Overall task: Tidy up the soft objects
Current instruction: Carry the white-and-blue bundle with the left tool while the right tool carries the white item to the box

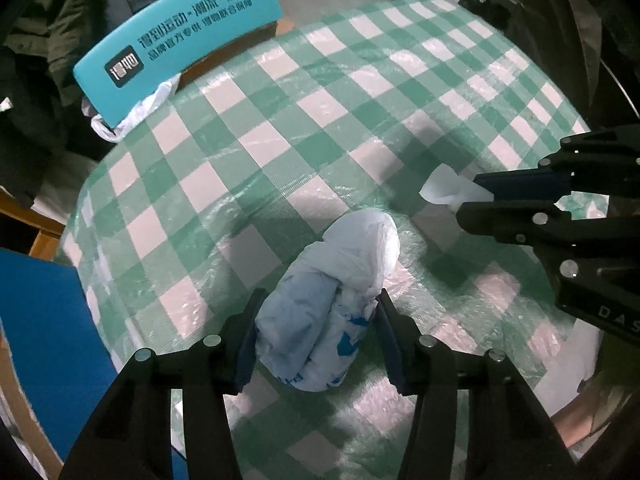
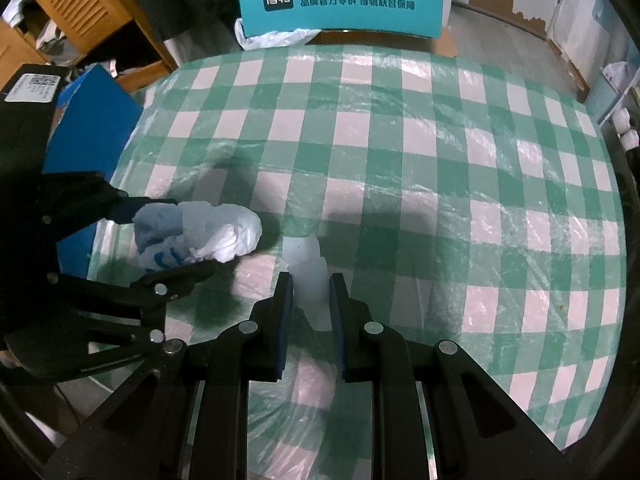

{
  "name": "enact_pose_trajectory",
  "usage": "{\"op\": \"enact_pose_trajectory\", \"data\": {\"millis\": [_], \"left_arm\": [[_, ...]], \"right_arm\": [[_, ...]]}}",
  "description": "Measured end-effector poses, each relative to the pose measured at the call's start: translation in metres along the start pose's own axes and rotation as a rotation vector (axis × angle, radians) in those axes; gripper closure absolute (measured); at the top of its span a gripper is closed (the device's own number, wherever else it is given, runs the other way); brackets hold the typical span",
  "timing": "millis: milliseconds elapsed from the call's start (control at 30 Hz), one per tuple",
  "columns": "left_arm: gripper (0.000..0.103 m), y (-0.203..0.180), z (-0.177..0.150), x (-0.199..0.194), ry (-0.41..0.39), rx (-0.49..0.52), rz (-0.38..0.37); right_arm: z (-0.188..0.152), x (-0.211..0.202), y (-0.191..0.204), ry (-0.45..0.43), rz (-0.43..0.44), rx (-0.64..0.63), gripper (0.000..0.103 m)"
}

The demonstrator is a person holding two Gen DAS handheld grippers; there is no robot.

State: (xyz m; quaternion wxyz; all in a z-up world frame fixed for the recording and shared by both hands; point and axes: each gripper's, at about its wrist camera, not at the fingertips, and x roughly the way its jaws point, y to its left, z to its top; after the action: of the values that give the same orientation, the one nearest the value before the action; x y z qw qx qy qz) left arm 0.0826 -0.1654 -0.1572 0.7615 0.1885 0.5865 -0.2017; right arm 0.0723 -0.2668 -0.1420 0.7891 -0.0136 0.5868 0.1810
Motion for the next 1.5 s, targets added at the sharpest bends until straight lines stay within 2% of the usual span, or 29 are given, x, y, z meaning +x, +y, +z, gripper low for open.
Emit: {"op": "enact_pose_trajectory", "data": {"millis": [500,833,1500], "left_arm": [[0.05,0.017,-0.012,-0.071,-0.124,-0.092,0.015],[0.05,0.031,-0.026,-0.104,-0.189,-0.144,0.022],[0.05,0.059,-0.062,-0.141,-0.243,-0.212,0.037]], "right_arm": [[0.005,-0.042,0.018,-0.071,0.005,-0.009,0.086],[0.01,-0.069,0.037,-0.133,0.019,-0.018,0.086],[0.018,-0.091,0.08,-0.172,0.025,-0.072,0.086]]}}
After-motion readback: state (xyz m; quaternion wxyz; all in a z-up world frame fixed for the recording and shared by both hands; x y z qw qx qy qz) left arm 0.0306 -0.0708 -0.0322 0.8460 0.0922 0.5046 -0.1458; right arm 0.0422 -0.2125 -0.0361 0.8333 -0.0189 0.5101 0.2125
